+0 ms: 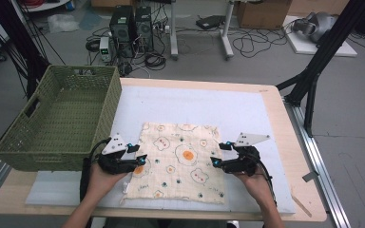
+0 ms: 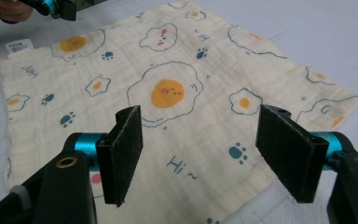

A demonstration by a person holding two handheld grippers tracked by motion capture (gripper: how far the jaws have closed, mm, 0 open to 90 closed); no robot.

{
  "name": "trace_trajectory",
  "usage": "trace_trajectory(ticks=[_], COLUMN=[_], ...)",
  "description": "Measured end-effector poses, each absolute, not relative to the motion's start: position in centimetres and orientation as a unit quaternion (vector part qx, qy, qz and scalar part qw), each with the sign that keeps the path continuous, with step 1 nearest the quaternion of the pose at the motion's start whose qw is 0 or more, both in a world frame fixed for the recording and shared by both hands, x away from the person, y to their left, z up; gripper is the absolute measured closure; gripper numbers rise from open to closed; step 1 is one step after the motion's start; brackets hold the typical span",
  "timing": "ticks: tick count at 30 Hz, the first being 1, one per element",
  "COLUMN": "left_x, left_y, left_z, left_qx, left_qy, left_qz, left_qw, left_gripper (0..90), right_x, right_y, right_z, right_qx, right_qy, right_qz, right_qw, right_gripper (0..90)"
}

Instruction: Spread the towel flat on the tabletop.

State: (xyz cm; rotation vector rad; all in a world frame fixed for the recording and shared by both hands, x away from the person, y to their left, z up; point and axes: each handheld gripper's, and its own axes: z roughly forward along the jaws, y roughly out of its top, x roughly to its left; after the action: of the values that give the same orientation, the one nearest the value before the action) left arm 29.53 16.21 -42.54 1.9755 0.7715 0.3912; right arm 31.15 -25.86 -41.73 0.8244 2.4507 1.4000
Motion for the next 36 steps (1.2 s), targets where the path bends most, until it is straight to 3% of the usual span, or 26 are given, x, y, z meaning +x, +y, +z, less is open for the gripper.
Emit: trace_trajectory(ticks=[10,36], left_x=[29.5,29.39], left_y=[16.5,15.86], left_z=[-42.26,-42.3], left_qx=[0.8,0.805], left_qy=[0.32,0.309], left_qz=[0.166,0.165], left_qw=[0.48,0.478], left_gripper=[44.4,44.1], right_x=[30.62,30.38], right_y=[-25.5,-25.27], right_z=[-41.93,-42.06], right_qx=[0.276,0.268], right_qy=[0.835,0.84], right_qz=[0.464,0.458], right_qw=[0.109,0.11], right_gripper=[29.3,29.5])
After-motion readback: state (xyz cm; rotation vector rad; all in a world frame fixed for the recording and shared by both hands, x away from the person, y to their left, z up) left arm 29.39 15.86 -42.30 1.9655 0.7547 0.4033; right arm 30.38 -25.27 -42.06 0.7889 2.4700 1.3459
